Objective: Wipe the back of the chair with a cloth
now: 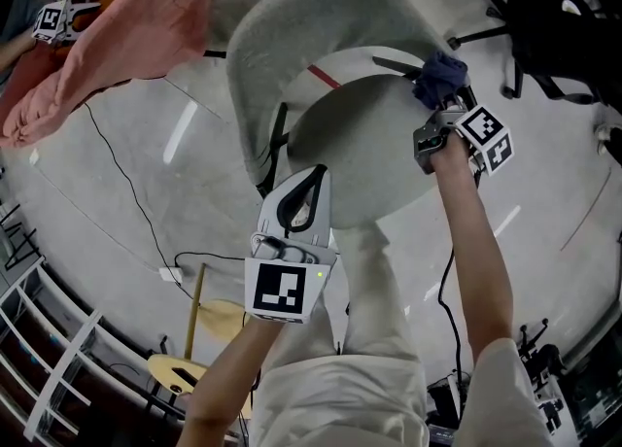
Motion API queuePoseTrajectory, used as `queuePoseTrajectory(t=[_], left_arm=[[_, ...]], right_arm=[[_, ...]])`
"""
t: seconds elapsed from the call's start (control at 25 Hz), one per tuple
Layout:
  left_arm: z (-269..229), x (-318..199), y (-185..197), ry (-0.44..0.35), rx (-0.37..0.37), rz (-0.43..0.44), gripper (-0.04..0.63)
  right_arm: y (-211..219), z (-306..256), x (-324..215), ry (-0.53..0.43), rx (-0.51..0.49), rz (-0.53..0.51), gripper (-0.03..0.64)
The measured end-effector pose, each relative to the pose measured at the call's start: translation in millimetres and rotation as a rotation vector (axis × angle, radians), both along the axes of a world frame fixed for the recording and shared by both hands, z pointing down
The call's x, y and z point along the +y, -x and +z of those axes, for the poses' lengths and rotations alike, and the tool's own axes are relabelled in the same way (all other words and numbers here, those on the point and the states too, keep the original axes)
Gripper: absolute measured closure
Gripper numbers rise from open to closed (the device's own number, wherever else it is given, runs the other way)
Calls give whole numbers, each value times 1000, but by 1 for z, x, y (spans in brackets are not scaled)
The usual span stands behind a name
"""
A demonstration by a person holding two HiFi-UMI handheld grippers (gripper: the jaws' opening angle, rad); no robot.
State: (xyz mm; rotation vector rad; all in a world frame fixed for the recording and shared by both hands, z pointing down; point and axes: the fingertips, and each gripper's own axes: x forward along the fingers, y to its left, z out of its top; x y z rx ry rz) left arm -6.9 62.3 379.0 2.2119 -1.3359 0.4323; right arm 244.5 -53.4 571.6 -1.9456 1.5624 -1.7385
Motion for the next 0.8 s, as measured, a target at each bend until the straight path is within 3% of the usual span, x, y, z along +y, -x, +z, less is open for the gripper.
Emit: queuePoseTrajectory(t=[0.16, 0.48, 0.8], left_arm=[[0, 6, 3, 2, -3, -5, 595], [-7, 15, 14, -6, -1, -25, 595], [-4, 25, 35, 2, -11, -72, 595]], right_arm=[[19, -13, 5, -31, 20, -124, 503], [71, -57, 23, -195, 118, -478, 503], [134, -86, 44, -310, 134, -760, 503]])
